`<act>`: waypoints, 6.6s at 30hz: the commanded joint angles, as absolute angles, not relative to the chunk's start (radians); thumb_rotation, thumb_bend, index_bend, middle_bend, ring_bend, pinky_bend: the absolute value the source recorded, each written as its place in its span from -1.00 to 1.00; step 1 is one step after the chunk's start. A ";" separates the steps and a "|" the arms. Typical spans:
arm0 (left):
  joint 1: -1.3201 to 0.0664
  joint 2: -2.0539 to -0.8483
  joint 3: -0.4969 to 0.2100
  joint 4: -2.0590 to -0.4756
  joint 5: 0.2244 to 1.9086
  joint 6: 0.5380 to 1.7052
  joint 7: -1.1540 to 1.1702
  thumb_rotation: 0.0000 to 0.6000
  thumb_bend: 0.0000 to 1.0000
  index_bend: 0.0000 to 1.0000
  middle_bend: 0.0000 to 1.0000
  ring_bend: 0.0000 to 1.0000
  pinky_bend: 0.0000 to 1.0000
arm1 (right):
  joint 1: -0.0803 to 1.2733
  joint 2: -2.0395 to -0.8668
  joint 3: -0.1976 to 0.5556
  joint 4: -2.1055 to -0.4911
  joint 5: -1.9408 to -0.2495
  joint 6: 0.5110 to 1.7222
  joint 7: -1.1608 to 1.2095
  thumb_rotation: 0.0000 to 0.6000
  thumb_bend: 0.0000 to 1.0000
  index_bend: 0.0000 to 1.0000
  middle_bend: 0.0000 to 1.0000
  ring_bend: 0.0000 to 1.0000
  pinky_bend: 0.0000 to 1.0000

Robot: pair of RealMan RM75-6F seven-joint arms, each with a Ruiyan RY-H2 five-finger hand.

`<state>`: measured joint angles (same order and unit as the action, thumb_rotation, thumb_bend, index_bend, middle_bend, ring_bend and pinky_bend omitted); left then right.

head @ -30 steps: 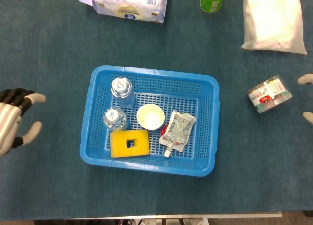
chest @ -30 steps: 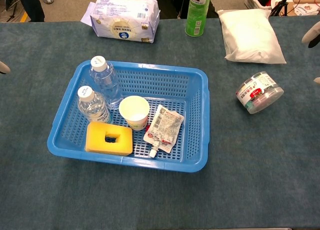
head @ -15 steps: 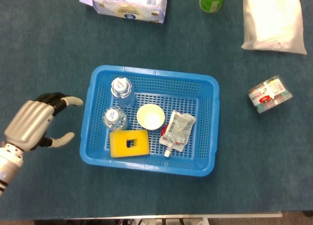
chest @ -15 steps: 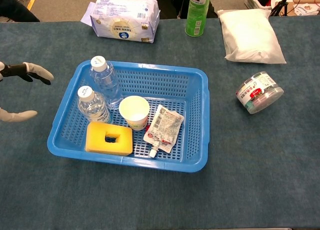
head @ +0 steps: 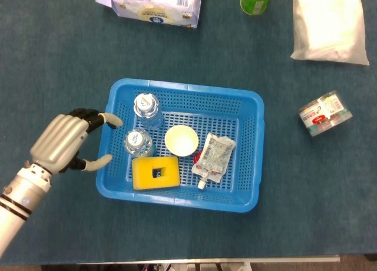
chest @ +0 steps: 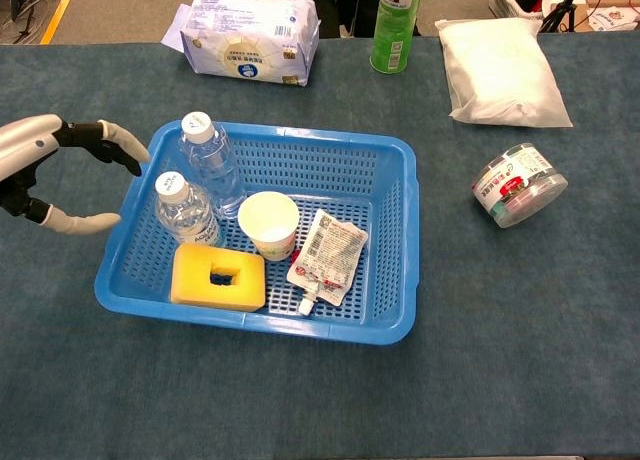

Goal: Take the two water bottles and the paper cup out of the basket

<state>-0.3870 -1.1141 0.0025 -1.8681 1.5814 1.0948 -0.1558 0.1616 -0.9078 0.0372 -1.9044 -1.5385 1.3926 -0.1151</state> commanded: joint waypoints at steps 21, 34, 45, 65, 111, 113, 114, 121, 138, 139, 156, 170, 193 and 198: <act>-0.450 -1.165 0.005 -1.861 1.525 1.019 -0.250 1.00 -0.53 -0.44 -0.28 -0.43 -0.43 | 0.139 -0.900 0.040 -1.922 -1.529 1.416 -0.140 1.00 -0.76 -0.32 -0.18 -0.29 -0.18; -0.454 -1.185 0.017 -1.836 1.526 1.029 -0.291 1.00 -0.53 -0.53 -0.37 -0.49 -0.42 | 0.131 -0.899 0.041 -1.924 -1.524 1.419 -0.146 1.00 -0.76 -0.32 -0.18 -0.29 -0.18; -0.448 -1.201 0.029 -1.817 1.528 1.041 -0.355 1.00 -0.53 -0.63 -0.55 -0.65 -0.42 | 0.137 -0.897 0.047 -1.937 -1.518 1.410 -0.164 1.00 -0.76 -0.32 -0.18 -0.29 -0.18; -0.475 -1.279 0.025 -1.780 1.532 1.026 -0.397 1.00 -0.53 -0.54 -0.42 -0.54 -0.41 | 0.132 -0.896 0.049 -1.944 -1.506 1.409 -0.172 1.00 -0.76 -0.32 -0.18 -0.29 -0.18; -0.498 -1.177 -0.006 -1.871 1.526 1.060 -0.432 1.00 -0.53 0.01 0.01 -0.06 0.15 | 0.138 -0.908 0.067 -1.946 -1.489 1.407 -0.179 1.00 -0.76 -0.32 -0.18 -0.29 -0.18; -0.498 -1.132 -0.013 -1.903 1.522 1.064 -0.462 1.00 -0.53 0.01 0.01 -0.06 0.15 | 0.139 -0.910 0.067 -1.945 -1.489 1.406 -0.179 1.00 -0.76 -0.32 -0.18 -0.29 -0.18; -0.498 -1.113 -0.016 -1.916 1.520 1.066 -0.476 1.00 -0.53 0.01 0.01 -0.06 0.15 | 0.139 -0.911 0.067 -1.944 -1.490 1.406 -0.179 1.00 -0.76 -0.32 -0.18 -0.29 -0.18; -0.498 -0.972 -0.046 -1.969 1.500 1.075 -0.590 1.00 -0.53 0.00 0.01 -0.07 0.15 | 0.141 -0.915 0.066 -1.943 -1.495 1.405 -0.175 1.00 -0.76 -0.32 -0.18 -0.29 -0.18; -0.446 -0.879 -0.065 -1.819 1.401 1.082 -0.660 1.00 -0.53 -0.01 -0.01 -0.09 0.15 | 0.149 -0.914 0.068 -1.958 -1.499 1.398 -0.192 1.00 -0.76 -0.32 -0.18 -0.29 -0.18; -0.444 -0.887 -0.065 -1.807 1.393 1.080 -0.660 1.00 -0.53 -0.01 -0.01 -0.09 0.15 | 0.150 -0.914 0.068 -1.959 -1.499 1.397 -0.193 1.00 -0.76 -0.32 -0.18 -0.29 -0.18; -0.467 -1.173 -0.073 -1.418 1.328 0.942 -0.737 1.00 -0.53 -0.02 -0.01 -0.16 0.10 | 0.150 -0.911 0.073 -1.976 -1.480 1.401 -0.220 1.00 -0.76 -0.32 -0.18 -0.29 -0.18; -0.481 -1.190 -0.060 -1.353 1.382 0.882 -0.822 1.00 -0.53 -0.41 -0.53 -0.63 -0.24 | 0.150 -0.911 0.077 -1.986 -1.466 1.403 -0.238 1.00 -0.76 -0.32 -0.18 -0.29 -0.18; -0.384 -0.915 -0.063 -1.803 1.496 1.110 -0.788 1.00 -0.53 -0.42 -0.52 -0.71 -0.42 | 0.162 -0.917 0.075 -1.957 -1.471 1.382 -0.205 1.00 -0.76 -0.32 -0.18 -0.29 -0.18; -0.383 -0.881 -0.034 -1.880 1.566 1.111 -0.793 1.00 -0.53 -0.42 -0.47 -0.67 -0.42 | 0.162 -0.919 0.073 -1.950 -1.475 1.382 -0.196 1.00 -0.76 -0.32 -0.17 -0.29 -0.18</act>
